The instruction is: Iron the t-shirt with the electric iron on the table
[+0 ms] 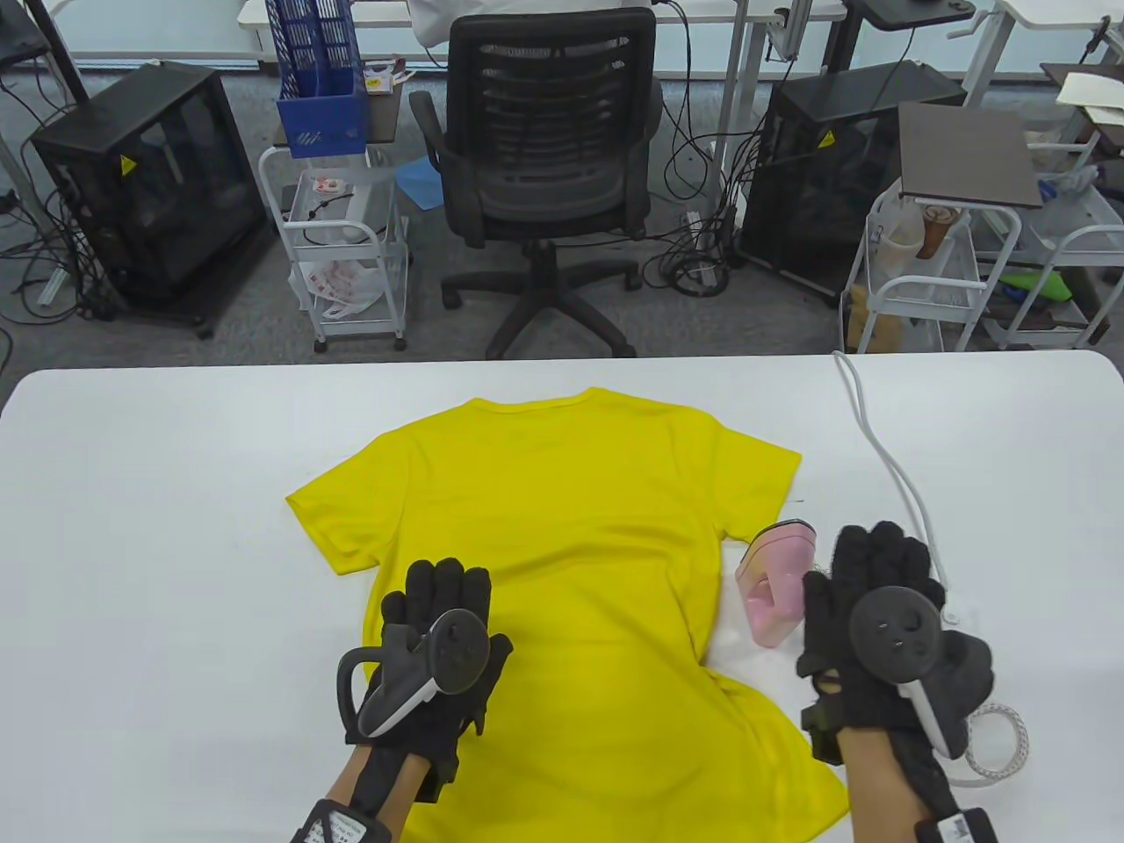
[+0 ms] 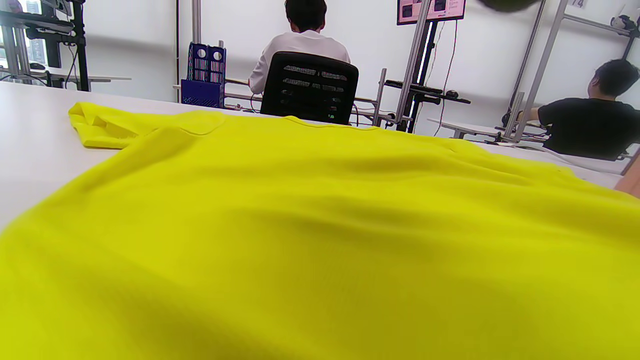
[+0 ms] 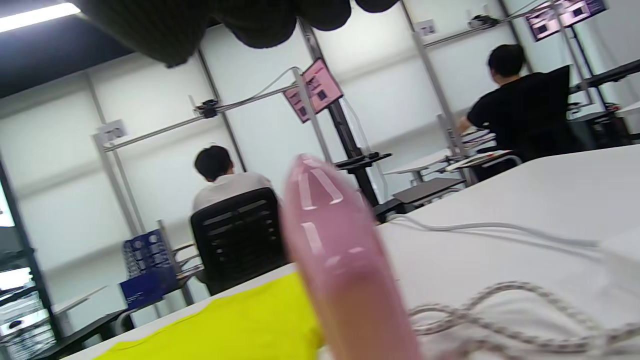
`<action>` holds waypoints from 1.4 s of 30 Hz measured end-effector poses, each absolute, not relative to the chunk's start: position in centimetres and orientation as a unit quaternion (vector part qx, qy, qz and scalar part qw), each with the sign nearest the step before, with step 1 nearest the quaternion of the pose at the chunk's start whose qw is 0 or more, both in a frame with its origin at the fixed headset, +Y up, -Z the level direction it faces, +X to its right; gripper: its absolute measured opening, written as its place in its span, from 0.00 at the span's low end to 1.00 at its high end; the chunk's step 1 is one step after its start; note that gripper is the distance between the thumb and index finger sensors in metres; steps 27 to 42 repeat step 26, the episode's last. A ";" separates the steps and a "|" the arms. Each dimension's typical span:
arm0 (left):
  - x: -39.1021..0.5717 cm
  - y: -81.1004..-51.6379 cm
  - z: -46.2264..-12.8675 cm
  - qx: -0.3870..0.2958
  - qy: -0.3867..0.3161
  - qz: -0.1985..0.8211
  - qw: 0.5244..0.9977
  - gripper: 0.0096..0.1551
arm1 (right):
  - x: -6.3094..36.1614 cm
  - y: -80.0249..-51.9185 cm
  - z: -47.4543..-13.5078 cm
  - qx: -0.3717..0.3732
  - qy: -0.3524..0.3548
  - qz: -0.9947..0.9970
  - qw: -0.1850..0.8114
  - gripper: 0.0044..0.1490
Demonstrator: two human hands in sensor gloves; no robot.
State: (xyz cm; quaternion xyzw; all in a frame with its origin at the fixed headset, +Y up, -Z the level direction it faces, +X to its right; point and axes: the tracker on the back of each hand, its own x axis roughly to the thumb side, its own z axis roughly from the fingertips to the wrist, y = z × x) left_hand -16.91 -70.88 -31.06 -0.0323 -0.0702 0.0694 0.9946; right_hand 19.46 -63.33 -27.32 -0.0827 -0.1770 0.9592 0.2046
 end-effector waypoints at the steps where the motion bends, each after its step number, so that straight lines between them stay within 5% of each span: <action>1: -16.9 -70.9 -31.0 -0.033 -0.071 0.070 0.994 0.44 | 17.3 -63.7 -27.2 -0.052 -0.181 0.959 0.210 0.39; 7: -17.0 -71.0 -31.0 -0.032 -0.071 0.073 0.994 0.44 | 10.8 -67.4 -28.2 0.024 -0.156 0.977 0.146 0.38; 14: -16.8 -71.5 -31.2 -0.033 -0.074 0.073 0.994 0.45 | 9.8 -71.8 -29.8 0.056 -0.105 0.987 0.104 0.38; 42: -15.9 -72.0 -31.3 -0.047 -0.071 0.052 0.995 0.45 | 10.4 -72.3 -29.7 0.078 -0.106 0.981 0.139 0.38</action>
